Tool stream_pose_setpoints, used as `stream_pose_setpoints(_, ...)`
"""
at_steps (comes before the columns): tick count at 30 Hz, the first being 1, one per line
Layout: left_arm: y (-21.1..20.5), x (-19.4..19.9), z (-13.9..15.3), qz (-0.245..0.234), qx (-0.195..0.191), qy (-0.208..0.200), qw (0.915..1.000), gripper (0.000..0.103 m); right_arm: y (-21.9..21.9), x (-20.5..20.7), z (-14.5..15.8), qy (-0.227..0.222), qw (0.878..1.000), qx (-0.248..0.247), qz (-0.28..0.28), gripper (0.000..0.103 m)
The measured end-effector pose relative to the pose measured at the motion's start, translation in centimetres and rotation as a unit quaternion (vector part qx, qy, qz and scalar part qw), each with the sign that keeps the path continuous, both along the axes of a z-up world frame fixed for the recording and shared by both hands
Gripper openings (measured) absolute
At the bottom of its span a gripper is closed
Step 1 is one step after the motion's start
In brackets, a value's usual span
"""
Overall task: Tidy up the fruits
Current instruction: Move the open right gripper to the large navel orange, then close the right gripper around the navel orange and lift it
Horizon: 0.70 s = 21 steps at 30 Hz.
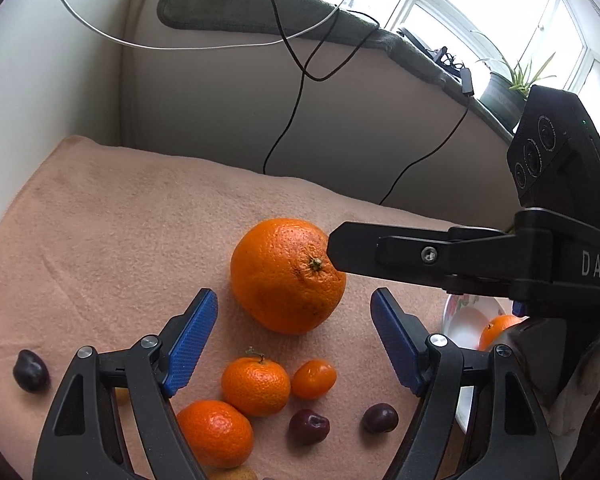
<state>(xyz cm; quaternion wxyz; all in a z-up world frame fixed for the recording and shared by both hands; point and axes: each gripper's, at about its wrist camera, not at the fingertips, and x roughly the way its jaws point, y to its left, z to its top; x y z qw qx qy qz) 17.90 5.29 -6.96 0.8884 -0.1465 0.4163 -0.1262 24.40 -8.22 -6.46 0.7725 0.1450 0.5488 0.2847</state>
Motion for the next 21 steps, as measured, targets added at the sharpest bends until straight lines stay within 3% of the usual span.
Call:
stream_pose_setpoints(4, 0.0, 0.4, -0.4, -0.006, -0.003, 0.005, 1.0, 0.07, 0.7, 0.7, -0.8, 0.016, 1.0, 0.002, 0.002, 0.087)
stream_pose_setpoints(7, -0.1, 0.8, -0.7, -0.008, -0.005, 0.011, 0.9999, 0.07, 1.4, 1.0, -1.3, 0.024, 1.0, -0.003, 0.008, 0.076)
stream_pose_setpoints(21, -0.3, 1.8, -1.4, -0.01, 0.005, 0.018, 0.9998, 0.064, 3.4, 2.7, -2.6, 0.035, 0.999, -0.026, 0.007, 0.072)
